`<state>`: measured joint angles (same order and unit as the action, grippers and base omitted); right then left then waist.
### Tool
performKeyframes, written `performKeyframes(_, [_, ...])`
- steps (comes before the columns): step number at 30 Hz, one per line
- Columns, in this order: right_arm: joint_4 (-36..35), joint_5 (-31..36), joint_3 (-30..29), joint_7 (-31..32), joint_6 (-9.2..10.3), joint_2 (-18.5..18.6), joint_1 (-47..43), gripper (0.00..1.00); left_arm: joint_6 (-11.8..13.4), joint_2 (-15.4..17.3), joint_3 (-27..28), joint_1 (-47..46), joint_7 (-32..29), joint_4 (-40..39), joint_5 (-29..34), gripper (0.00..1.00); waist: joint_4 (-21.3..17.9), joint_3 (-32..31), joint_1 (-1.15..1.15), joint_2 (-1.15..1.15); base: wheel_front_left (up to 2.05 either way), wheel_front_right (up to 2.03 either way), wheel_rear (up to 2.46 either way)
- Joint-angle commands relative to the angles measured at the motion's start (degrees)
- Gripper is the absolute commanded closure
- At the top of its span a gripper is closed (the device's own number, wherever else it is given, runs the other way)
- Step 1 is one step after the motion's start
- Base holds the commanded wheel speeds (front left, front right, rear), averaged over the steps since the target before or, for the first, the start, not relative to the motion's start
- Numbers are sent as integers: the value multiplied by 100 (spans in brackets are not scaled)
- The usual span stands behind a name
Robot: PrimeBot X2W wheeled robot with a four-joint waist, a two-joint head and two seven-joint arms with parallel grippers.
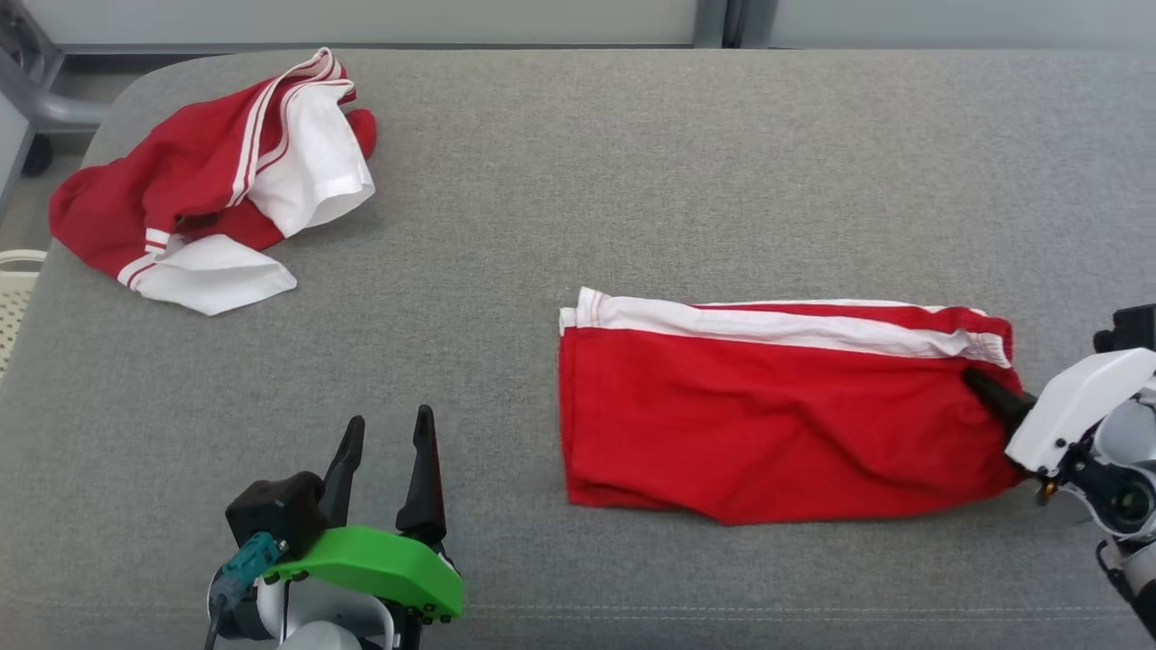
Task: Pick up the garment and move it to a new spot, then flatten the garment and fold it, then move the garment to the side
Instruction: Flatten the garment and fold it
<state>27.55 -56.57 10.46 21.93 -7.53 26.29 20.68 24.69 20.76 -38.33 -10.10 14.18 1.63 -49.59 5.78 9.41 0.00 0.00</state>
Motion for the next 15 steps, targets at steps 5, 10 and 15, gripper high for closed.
performKeyframes(5, [143,77,-295,316,7,347,225,100,-54,23,-89,-138,-44,-74,120,0,-328,-142,0,0,0,0,0])
performKeyframes(10, [311,311,-494,466,7,390,373,100,-75,-7,-181,-236,-106,-75,173,0,-408,-182,0,0,0,0,0])
performKeyframes(15, [415,434,-604,590,7,164,410,100,-85,-29,-216,-283,-129,-54,176,0,-432,-234,0,0,0,0,0])
